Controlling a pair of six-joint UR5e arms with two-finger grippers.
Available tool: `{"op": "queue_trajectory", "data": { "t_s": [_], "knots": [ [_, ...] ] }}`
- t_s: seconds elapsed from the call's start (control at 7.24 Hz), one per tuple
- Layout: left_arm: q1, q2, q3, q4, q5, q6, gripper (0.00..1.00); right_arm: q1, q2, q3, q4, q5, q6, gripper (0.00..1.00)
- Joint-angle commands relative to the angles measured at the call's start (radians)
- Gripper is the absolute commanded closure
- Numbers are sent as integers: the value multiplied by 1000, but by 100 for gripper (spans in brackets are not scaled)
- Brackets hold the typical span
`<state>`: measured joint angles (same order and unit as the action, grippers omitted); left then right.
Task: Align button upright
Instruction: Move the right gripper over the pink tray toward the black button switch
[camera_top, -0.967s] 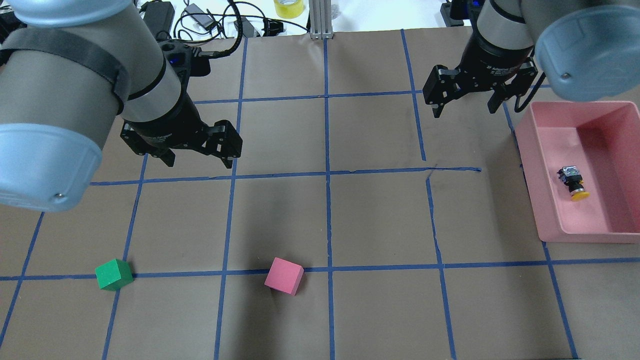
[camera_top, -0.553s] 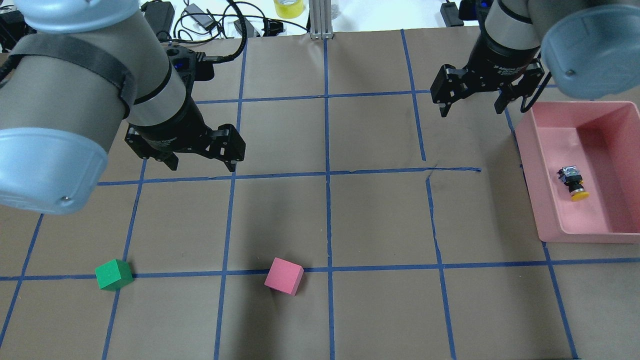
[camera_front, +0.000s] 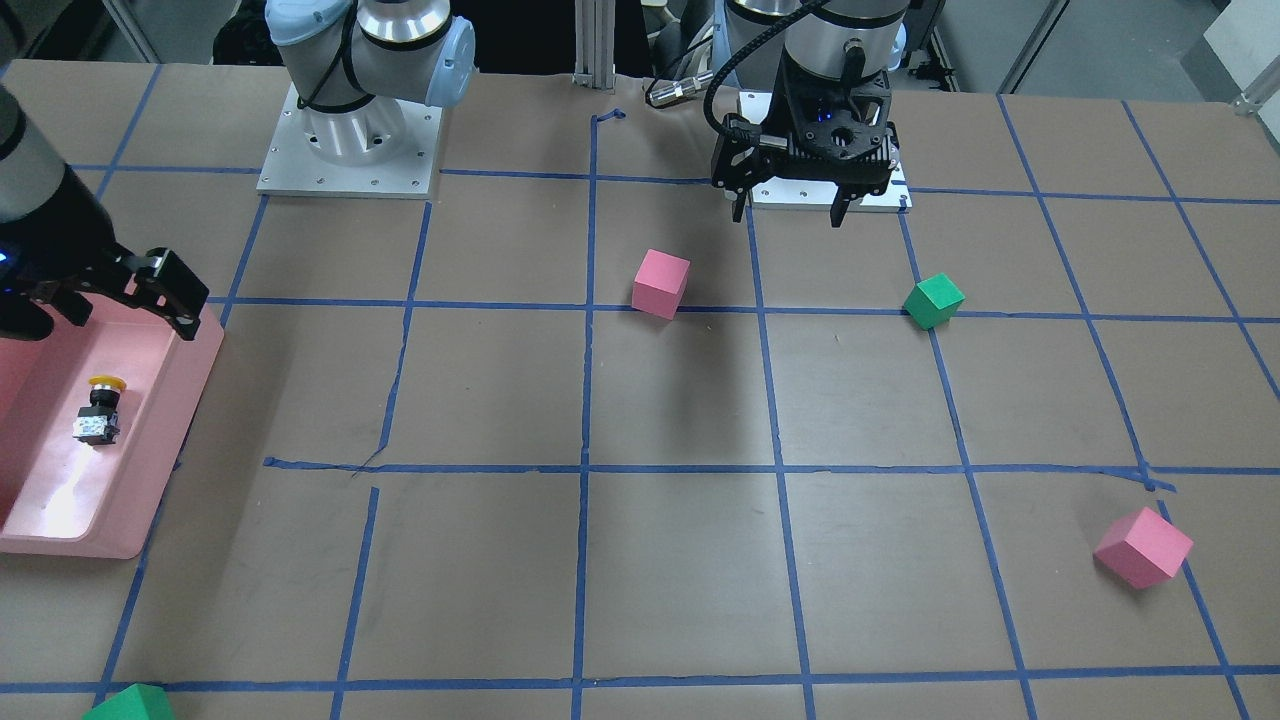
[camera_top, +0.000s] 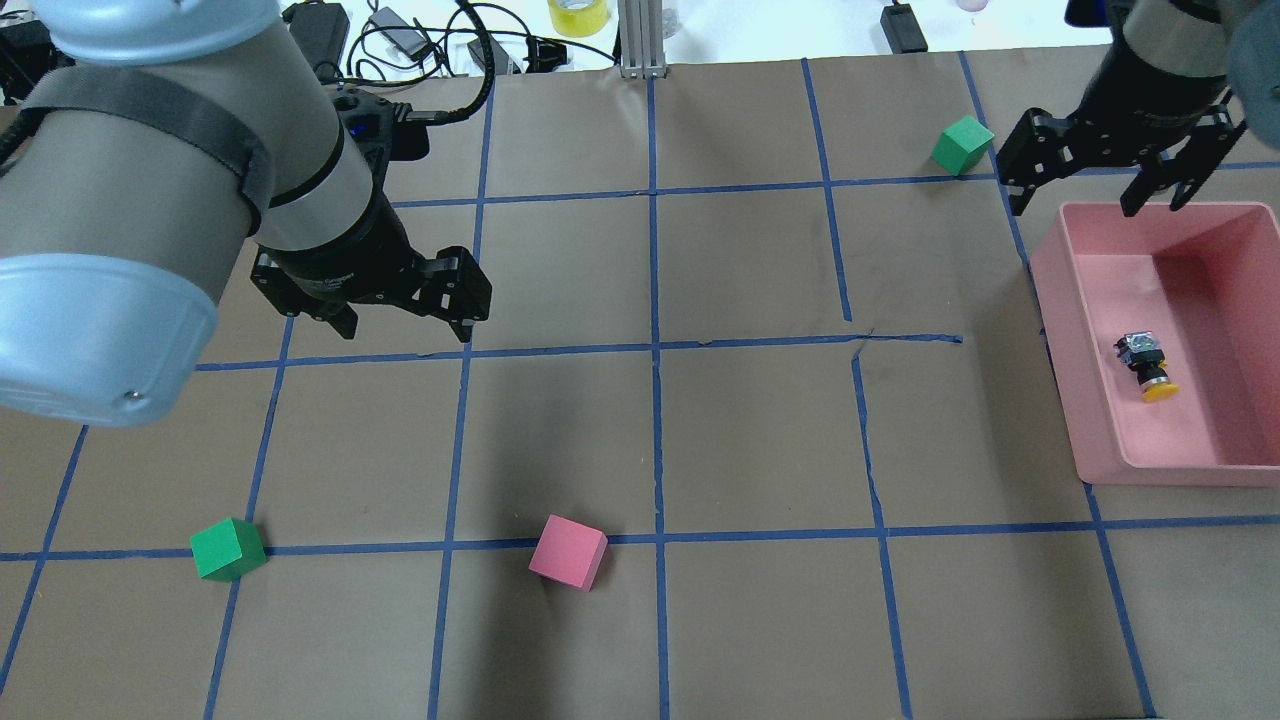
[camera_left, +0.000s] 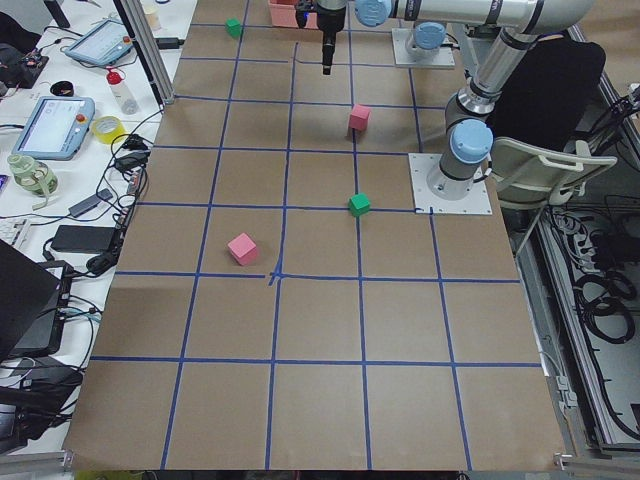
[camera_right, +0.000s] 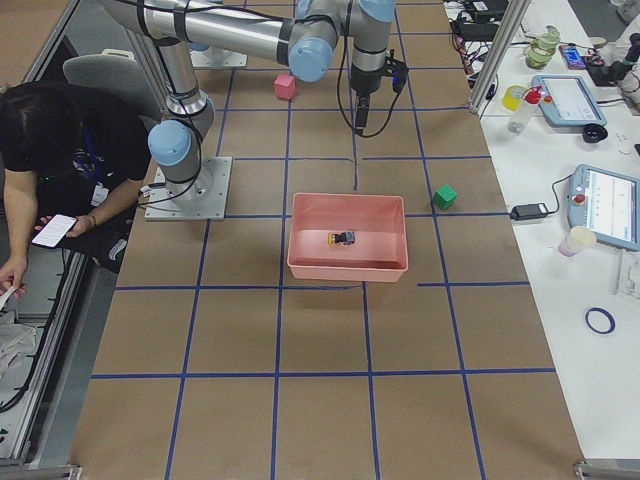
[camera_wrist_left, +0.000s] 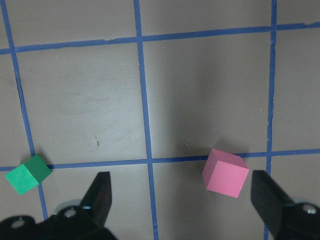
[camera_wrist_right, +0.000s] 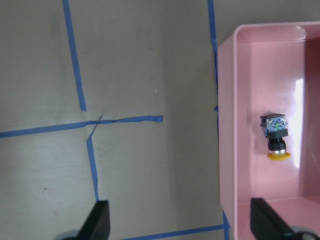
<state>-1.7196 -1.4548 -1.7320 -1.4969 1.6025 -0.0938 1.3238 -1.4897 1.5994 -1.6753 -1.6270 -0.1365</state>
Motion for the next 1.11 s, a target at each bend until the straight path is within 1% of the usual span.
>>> {"op": "queue_trajectory", "data": {
  "t_s": [0.0, 0.28, 0.55, 0.69, 0.83, 0.97],
  "knots": [
    [0, -1, -1, 4, -1, -1, 0, -35, 21, 10, -56, 1, -49, 0],
    [0, -1, -1, 4, -3, -1, 0, -171, 90, 25, -134, 1, -199, 2],
    [0, -1, -1, 4, -3, -1, 0, -250, 176, 66, -272, 4, -358, 3],
    [0, -1, -1, 4, -3, -3, 0, -265, 201, 115, -337, 6, -420, 3],
    [0, -1, -1, 4, -3, -1, 0, -287, 209, 178, -397, 28, -466, 4],
    [0, -1, -1, 4, -3, -1, 0, -317, 216, 251, -493, 54, -519, 3]
  ]
}}
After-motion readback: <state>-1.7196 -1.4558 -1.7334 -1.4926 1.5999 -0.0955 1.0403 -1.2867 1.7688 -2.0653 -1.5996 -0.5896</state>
